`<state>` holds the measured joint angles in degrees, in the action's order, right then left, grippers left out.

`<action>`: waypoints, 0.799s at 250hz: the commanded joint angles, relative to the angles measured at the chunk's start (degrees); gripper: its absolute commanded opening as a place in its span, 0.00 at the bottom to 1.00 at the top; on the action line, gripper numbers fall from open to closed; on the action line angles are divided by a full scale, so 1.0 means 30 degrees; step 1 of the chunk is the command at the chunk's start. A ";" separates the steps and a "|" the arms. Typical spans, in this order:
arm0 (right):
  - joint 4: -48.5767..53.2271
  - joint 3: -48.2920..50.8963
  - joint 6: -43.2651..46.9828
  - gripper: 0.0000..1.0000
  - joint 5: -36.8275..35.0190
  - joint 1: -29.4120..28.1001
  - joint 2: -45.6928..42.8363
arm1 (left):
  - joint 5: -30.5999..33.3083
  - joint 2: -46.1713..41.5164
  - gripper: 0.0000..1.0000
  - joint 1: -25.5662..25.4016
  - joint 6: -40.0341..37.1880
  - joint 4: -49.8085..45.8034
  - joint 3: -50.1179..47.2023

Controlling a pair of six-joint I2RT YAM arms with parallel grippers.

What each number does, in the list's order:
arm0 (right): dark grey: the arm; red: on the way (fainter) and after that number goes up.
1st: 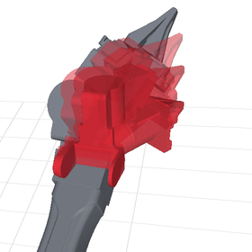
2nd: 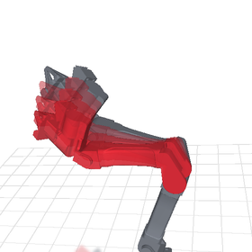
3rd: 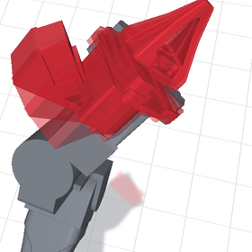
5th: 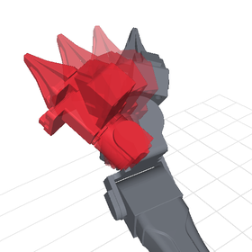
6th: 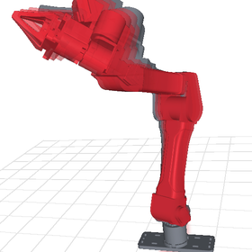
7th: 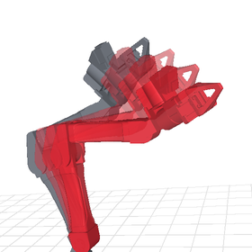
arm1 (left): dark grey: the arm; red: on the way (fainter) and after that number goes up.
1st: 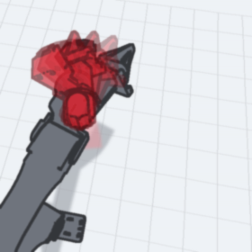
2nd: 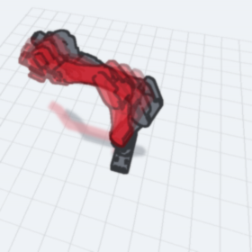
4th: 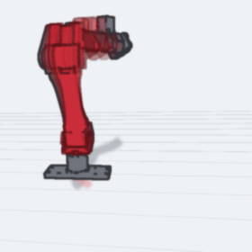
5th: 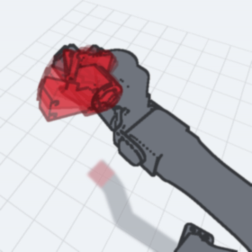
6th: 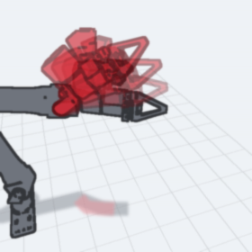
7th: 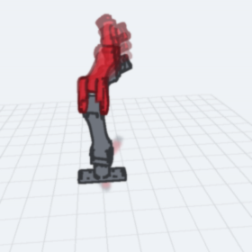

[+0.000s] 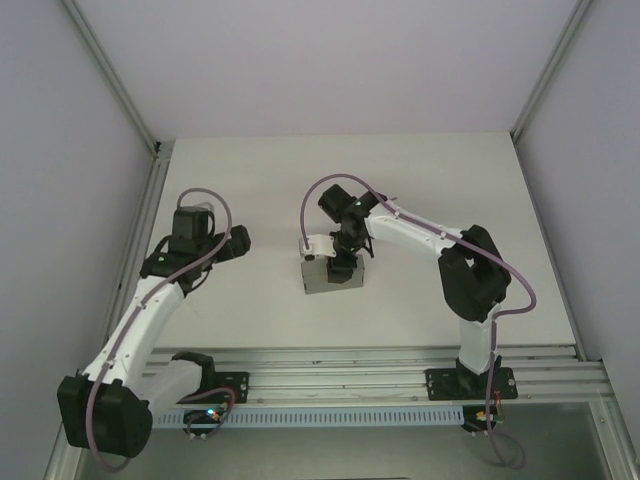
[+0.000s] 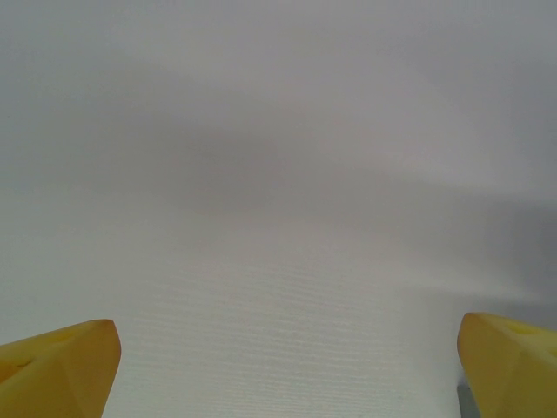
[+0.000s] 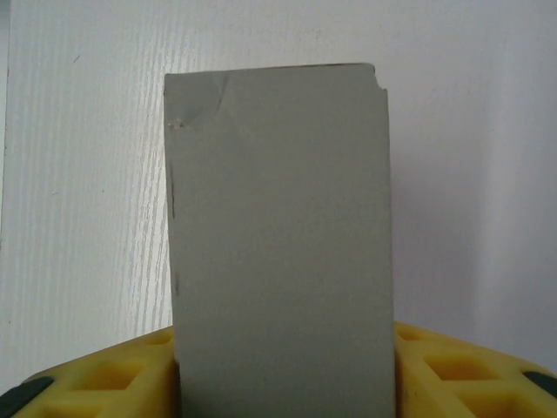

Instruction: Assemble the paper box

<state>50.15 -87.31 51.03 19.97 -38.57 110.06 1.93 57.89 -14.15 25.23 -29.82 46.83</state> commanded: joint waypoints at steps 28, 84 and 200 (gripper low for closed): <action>0.0470 -0.0665 -0.0330 0.42 -0.1349 -0.0320 -0.0291 | -0.0238 -0.0896 1.00 0.0143 0.0259 0.0099 -0.0317; -0.7265 0.2553 -0.0961 0.37 -0.7820 -0.0783 -0.3311 | 0.0384 -0.1263 1.00 0.0146 0.0401 0.0048 -0.0436; -2.0565 1.0354 0.1653 0.45 -1.3921 -0.2725 -0.2516 | 0.1034 -0.1092 1.00 0.0121 0.0210 0.0438 -0.0580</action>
<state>-3.36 -58.72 53.98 -18.24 -45.19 101.49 3.31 54.89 -14.15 25.91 -29.74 46.06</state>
